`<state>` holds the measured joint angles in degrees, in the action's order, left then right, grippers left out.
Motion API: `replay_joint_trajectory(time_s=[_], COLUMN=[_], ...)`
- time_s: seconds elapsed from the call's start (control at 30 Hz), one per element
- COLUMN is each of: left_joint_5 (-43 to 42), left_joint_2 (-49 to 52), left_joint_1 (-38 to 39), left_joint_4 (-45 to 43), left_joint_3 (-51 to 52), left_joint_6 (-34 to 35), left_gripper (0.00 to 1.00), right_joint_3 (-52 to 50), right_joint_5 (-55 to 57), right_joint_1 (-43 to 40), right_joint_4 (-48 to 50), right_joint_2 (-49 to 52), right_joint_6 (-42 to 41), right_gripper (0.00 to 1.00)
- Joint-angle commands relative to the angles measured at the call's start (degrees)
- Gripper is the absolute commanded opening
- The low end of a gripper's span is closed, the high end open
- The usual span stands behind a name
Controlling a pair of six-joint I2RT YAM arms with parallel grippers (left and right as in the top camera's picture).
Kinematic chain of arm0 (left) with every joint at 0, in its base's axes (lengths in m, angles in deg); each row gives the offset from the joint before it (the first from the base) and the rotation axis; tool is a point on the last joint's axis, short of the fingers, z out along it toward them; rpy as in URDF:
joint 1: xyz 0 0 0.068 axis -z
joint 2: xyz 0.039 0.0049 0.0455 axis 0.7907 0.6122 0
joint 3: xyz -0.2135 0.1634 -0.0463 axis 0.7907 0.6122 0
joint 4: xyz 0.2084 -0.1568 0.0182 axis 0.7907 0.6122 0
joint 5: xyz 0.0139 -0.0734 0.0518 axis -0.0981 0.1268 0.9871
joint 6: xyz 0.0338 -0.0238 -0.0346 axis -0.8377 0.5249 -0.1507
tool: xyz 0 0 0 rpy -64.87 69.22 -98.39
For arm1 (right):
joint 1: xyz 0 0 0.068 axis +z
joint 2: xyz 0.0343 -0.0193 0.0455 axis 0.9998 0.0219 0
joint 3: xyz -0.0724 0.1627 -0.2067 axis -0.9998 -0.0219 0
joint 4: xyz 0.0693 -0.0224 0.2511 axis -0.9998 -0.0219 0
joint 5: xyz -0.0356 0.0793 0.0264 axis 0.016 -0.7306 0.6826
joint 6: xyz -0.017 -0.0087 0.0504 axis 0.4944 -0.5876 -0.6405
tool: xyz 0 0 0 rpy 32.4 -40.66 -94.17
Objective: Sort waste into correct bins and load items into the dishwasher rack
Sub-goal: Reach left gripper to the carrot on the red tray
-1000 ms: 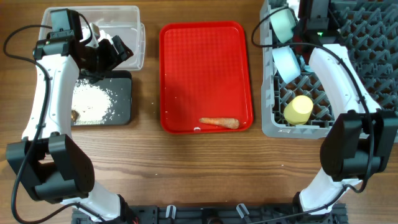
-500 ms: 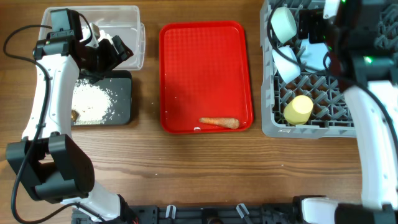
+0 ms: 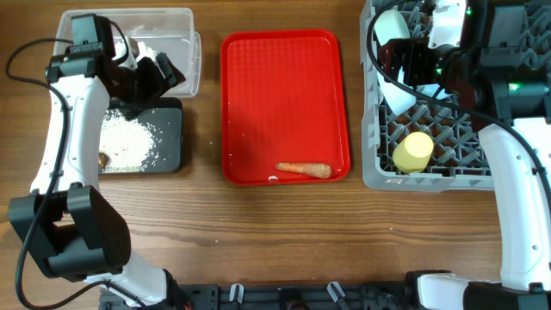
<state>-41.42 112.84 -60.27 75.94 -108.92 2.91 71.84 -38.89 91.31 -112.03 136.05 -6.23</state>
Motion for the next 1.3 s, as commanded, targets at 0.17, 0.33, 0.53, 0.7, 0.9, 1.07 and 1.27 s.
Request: replay_joint_trajectory(time_s=[0.17,0.33,0.53,0.7,0.9,1.07,1.27], left_joint_5=[14.38,20.04,20.11,19.17,17.97,15.96,15.15], left_joint_2=[-0.26,3.17,10.99,12.26,12.48,12.48,12.57], left_joint_1=[24.83,37.99,45.94,48.70,48.78,48.78,48.78], left_joint_4=[0.68,-3.80,-3.96,-3.52,-3.98,-7.17,-10.62], left_joint_3=[-0.37,-0.37,-0.37,-0.37,1.49,3.93,7.32], left_joint_6=[-17.44,-29.11,-43.04,-47.39,-57.72,-59.01,-58.99], left_gripper=[0.75,0.80,0.99,0.96,0.86,0.87,0.87], right_joint_3=[-0.11,-0.11,-0.11,-0.11,-0.11,-0.11,-0.11], right_joint_5=[3.87,4.13,4.87,6.51,9.33,10.12,10.12], right_joint_1=[0.13,0.13,0.13,0.13,0.13,0.13,0.13], right_joint_4=[-0.55,-1.46,-2.12,-3.15,-3.19,-3.17,-3.17], right_joint_2=[0.44,0.44,0.44,0.44,0.44,0.44,0.44], right_joint_6=[-3.15,-3.13,-2.97,-2.97,-2.99,-3.17,-3.17], right_gripper=[1.00,1.00,1.00,1.00,1.00,1.00,1.00])
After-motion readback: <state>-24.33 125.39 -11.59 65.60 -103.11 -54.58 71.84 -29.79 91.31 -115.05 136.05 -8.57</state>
